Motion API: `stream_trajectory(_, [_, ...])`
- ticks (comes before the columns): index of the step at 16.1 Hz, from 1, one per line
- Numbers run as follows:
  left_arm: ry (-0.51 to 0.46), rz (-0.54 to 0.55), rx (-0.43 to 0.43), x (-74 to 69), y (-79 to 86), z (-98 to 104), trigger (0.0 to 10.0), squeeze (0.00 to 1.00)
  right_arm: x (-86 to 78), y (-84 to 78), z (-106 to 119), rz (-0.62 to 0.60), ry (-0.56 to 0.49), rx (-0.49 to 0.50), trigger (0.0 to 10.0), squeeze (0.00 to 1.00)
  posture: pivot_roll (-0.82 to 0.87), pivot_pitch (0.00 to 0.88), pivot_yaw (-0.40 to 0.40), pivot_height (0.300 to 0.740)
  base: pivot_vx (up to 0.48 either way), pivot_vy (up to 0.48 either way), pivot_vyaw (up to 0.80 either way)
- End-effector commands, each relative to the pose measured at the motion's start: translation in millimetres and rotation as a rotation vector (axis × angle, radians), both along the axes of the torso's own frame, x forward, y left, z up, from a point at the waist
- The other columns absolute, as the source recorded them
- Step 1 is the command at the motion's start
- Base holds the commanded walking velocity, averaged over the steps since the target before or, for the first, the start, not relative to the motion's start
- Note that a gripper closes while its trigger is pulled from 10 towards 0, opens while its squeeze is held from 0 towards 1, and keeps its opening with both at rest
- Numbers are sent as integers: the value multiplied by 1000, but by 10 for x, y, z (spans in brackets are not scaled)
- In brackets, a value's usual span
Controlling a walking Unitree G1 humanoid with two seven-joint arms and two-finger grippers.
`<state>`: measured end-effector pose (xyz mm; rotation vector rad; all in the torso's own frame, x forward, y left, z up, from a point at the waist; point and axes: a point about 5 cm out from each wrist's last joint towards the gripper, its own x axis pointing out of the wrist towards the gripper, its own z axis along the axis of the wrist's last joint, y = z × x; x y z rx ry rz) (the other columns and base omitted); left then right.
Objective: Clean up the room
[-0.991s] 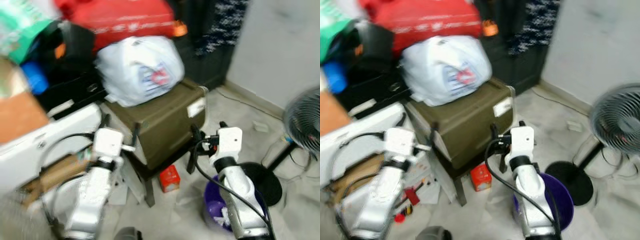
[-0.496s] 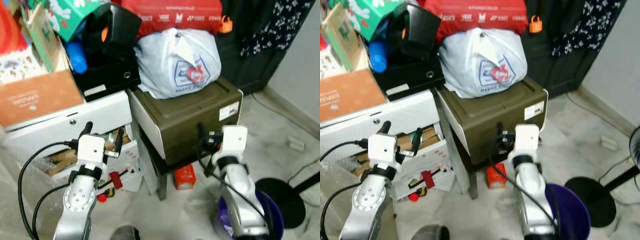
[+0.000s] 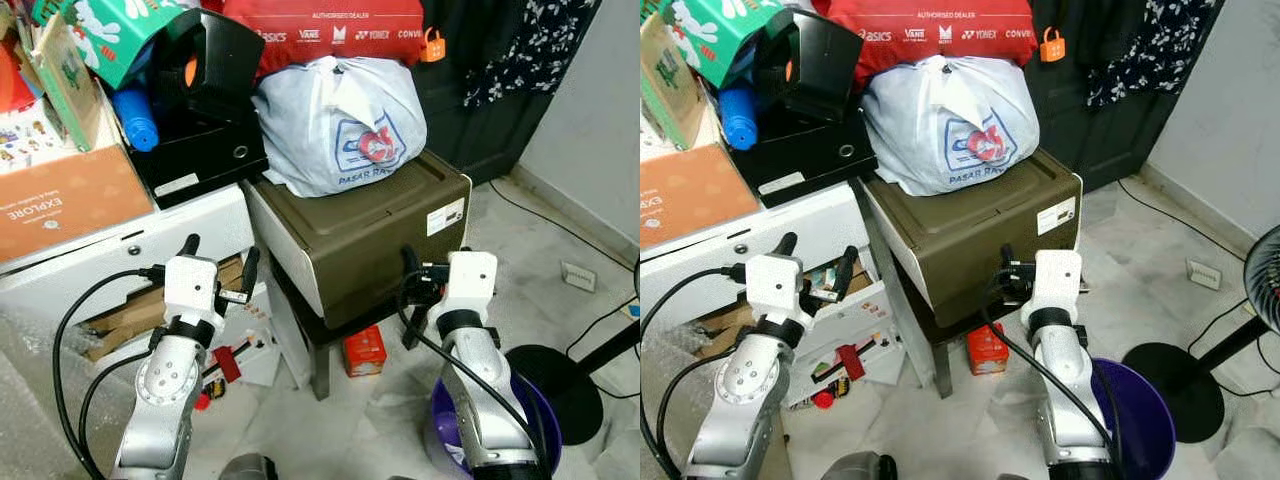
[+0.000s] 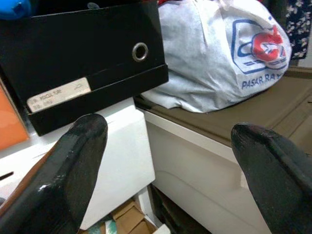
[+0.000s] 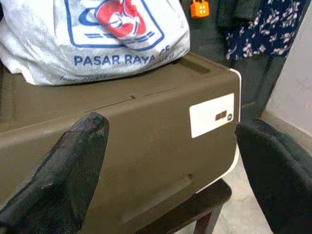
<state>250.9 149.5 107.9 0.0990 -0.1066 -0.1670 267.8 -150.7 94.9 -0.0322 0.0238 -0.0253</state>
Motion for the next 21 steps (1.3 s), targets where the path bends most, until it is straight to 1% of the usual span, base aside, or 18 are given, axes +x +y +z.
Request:
stream_trajectory(1, [17, -19, 23, 30, -32, -19, 10000, 0, 36, 43, 15, 24, -10, -14, 10000, 0, -21, 38, 23, 740, 0, 0, 800])
stream_trajectory(2, [17, -22, 27, 47, -49, -20, 10000, 0, 42, 68, 24, 38, -15, -28, 10000, 0, -24, 37, 23, 740, 0, 0, 800])
stream_trajectory(10, [19, -48, 0, 79, -122, -15, 10000, 0, 56, 66, 1, 63, -8, -25, 10000, 0, -17, 36, 5, 740, 0, 0, 800])
stream_trajectory(11, [19, -46, -7, 87, -132, -11, 10000, 0, 56, 55, 19, 60, -17, -22, 10000, 0, -20, 39, 3, 740, 0, 0, 0])
stream_trajectory(12, [18, -45, -12, 90, -134, -10, 10000, 0, 58, 57, 15, 61, -11, -38, 10000, 0, -20, 39, 3, 740, 0, 0, 0])
stream_trajectory(13, [20, -45, -21, 98, -142, -8, 10000, 0, 61, 69, 22, 71, -14, -63, 10000, 0, -23, 41, 3, 740, 0, 0, 800])
stream_trajectory(15, [18, -48, -20, 108, -150, 1, 10000, 0, 64, 71, 18, 70, -10, -57, 10000, 0, -25, 47, 5, 740, 0, 0, 800])
stream_trajectory(18, [15, -55, -10, 115, -156, 24, 10000, 0, 64, 75, 37, 69, -13, -45, 10000, 0, -29, 80, 0, 740, 0, 0, 800])
stream_trajectory(21, [16, -52, -8, 116, -164, 24, 10000, 0, 70, 71, 33, 72, -8, -43, 10000, 0, -26, 80, -3, 740, 0, 0, 800])
